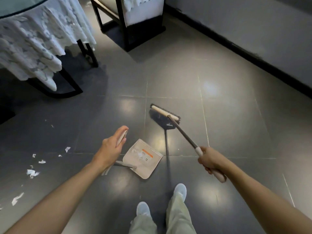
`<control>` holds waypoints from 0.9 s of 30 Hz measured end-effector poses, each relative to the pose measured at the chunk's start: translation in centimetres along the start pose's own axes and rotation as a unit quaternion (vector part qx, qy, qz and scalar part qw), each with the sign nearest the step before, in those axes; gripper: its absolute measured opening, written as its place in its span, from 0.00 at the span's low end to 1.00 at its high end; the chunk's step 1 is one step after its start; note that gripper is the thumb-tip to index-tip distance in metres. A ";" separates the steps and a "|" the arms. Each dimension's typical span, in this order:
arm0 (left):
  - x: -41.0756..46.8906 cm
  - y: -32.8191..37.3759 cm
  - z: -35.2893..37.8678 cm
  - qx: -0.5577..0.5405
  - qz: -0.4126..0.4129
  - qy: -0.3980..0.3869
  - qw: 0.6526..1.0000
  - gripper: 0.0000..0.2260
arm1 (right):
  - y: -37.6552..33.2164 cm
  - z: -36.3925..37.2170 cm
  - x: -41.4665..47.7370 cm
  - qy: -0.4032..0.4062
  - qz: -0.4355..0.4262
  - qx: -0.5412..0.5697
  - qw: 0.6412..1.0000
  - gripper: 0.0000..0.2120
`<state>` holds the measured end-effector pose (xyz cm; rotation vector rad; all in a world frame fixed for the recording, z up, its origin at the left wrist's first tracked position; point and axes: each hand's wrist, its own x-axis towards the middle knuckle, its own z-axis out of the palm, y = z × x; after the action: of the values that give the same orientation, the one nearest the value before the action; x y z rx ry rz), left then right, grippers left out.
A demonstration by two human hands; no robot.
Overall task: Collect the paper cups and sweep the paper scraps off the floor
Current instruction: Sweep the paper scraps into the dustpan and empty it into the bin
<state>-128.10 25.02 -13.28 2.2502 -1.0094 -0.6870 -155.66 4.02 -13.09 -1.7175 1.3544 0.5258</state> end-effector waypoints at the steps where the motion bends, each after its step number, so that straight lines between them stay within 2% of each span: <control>1: -0.1 0.0 0.3 -0.001 0.000 -0.002 1.000 0.15 | 0.3 -0.1 0.7 0.002 0.010 0.003 1.000 0.13; 4: 0.1 0.0 0.7 -0.006 0.000 0.005 1.000 0.15 | 0.9 -0.2 2.7 -0.012 0.041 0.001 0.999 0.10; 7: 0.9 0.1 0.5 -0.004 -0.003 0.013 1.000 0.15 | 0.5 0.6 3.2 -0.066 0.080 -0.030 0.994 0.08; 9: 1.4 0.0 0.3 0.010 -0.001 0.018 1.000 0.15 | -0.4 1.7 2.4 -0.101 0.087 -0.084 0.987 0.10; 12: 1.4 -0.2 0.3 0.016 0.003 0.019 1.000 0.15 | -1.3 4.0 -0.3 -0.141 0.073 -0.143 0.977 0.20; 14: 1.3 -0.2 0.4 0.009 0.006 0.011 1.000 0.15 | -1.3 5.4 -2.7 -0.167 0.059 -0.154 0.972 0.20; 18: 1.1 -0.2 0.7 0.013 0.011 0.003 1.000 0.15 | -0.2 6.9 -7.3 -0.200 0.077 -0.030 0.976 0.21; 22: 0.1 -0.5 0.5 0.005 0.013 0.001 1.000 0.15 | 2.5 6.0 -10.4 -0.177 0.076 0.053 0.980 0.21; 25: -2.3 -0.2 0.8 0.008 0.017 -0.016 1.000 0.15 | 4.8 5.6 -12.1 -0.184 0.092 0.182 0.962 0.22; 27: -4.1 0.2 1.2 0.010 0.025 -0.020 0.999 0.15 | 5.8 5.7 -12.7 -0.147 0.085 0.172 0.970 0.21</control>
<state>-131.35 27.75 -13.04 2.2282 -1.0921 -0.7060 -164.13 15.65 -8.68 -1.1999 1.2942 0.5785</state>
